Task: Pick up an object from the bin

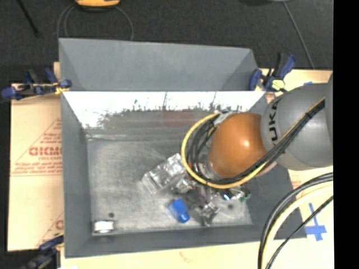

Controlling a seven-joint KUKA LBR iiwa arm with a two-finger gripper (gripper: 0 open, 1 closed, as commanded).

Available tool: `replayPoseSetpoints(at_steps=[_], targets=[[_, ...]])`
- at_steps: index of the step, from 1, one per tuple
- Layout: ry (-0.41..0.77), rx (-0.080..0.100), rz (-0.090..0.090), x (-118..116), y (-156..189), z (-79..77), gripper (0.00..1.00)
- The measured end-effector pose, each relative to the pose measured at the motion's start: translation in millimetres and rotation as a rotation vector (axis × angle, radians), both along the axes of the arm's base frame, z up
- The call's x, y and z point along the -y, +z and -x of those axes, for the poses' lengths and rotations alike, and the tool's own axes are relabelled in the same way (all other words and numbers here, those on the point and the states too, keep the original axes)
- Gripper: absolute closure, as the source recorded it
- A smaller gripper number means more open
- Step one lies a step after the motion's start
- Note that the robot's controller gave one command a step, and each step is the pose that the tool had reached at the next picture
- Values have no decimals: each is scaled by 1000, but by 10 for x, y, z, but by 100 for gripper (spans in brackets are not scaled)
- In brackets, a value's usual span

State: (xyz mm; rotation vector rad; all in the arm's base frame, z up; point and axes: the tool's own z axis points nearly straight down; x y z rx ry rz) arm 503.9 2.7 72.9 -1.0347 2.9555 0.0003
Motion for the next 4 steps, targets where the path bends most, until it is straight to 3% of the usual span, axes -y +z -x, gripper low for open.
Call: replayPoseSetpoints(at_steps=[1, 2, 3, 4], targets=[[328, 5, 2, 238, 5, -131, 0], [310, 0, 7, 990, 26, -476, 0], [313, -1, 6, 950, 37, -473, 100], [329, -2, 7, 962, 332, -465, 100]])
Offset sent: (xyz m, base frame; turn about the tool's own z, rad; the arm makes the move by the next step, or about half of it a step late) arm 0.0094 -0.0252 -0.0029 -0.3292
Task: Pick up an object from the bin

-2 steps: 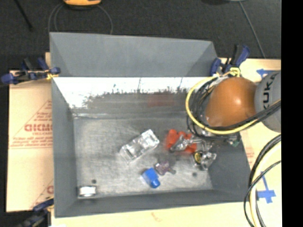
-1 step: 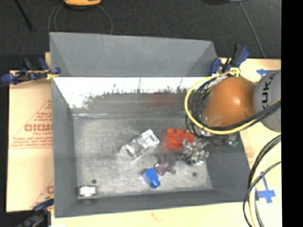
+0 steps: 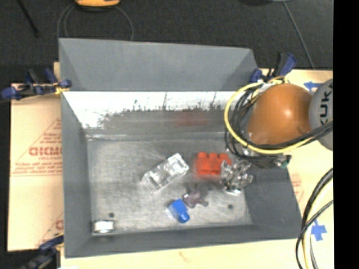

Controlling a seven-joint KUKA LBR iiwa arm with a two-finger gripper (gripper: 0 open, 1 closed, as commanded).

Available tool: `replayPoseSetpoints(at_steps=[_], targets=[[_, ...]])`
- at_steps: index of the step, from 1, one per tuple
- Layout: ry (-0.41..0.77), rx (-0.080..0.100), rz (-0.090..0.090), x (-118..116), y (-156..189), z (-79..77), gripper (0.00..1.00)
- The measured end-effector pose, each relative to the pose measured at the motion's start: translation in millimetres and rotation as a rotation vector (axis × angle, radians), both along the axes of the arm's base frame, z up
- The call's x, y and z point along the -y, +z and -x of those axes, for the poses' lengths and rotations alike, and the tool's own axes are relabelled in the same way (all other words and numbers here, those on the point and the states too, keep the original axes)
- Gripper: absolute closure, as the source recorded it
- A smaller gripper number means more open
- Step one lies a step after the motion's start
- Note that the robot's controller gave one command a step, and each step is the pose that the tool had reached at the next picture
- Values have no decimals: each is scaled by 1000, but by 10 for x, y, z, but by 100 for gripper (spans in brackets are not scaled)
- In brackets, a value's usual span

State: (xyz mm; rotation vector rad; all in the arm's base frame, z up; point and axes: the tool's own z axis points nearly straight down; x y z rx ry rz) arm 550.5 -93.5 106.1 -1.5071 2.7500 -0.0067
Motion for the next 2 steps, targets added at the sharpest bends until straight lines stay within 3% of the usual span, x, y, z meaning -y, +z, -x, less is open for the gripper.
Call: replayPoseSetpoints(at_steps=[1, 2], targets=[[-8, 4, 1, -7, 1004, -62, 100], [-9, -4, -4, -22, 955, -46, 0]])
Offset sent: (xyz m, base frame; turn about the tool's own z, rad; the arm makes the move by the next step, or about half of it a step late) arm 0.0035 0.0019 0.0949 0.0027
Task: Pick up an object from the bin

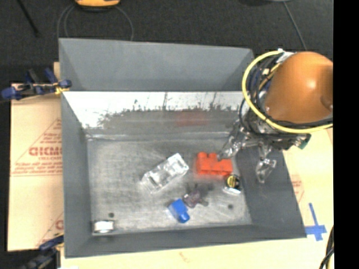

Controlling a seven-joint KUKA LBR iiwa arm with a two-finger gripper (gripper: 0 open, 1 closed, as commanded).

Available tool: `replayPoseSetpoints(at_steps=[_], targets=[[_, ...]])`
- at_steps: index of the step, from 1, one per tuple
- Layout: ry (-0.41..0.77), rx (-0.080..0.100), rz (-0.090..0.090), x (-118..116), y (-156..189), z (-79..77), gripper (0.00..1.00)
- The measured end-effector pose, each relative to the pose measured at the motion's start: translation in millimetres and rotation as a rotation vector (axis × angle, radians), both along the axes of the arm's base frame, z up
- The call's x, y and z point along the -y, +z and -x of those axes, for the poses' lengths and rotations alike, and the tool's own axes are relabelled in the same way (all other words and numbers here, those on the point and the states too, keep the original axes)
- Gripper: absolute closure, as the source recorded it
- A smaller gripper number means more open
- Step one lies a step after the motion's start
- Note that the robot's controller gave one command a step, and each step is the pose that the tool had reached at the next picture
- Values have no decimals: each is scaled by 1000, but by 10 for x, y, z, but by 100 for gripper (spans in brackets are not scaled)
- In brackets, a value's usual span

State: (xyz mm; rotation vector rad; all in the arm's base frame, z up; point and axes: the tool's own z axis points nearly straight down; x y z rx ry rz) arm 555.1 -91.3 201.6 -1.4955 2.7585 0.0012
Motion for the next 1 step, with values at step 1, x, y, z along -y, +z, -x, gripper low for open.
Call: replayPoseSetpoints(at_steps=[1], targets=[[-33, 10, 0, -123, -1039, -188, 0]])
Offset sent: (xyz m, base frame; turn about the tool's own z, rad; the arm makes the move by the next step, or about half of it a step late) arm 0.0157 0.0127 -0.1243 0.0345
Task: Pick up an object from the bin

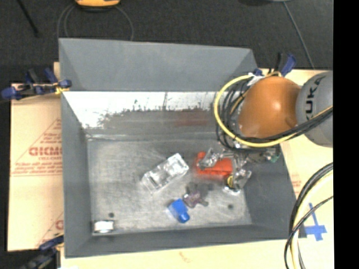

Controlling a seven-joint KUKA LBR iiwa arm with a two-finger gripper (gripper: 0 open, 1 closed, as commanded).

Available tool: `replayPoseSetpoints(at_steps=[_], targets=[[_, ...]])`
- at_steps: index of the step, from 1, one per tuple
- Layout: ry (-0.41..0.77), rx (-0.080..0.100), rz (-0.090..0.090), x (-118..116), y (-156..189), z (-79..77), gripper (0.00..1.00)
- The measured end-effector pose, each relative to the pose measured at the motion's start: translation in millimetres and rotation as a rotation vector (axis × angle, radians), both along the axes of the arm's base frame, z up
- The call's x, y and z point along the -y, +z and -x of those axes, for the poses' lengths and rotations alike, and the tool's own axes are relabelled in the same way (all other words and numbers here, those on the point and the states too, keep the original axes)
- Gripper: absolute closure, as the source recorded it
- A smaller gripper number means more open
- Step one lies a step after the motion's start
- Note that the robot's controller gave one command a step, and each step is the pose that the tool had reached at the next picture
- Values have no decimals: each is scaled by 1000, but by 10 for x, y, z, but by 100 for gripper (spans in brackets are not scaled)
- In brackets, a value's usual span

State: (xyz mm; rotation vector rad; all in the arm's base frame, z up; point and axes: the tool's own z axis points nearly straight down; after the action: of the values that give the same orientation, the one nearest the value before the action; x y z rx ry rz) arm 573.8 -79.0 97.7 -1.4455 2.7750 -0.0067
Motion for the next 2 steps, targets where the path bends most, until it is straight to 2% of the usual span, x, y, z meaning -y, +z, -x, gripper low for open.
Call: replayPoseSetpoints(at_steps=[1, 2], targets=[[75, 18, 2, 90, -65, -325, 0], [74, 7, 2, 86, -108, -309, 100]])
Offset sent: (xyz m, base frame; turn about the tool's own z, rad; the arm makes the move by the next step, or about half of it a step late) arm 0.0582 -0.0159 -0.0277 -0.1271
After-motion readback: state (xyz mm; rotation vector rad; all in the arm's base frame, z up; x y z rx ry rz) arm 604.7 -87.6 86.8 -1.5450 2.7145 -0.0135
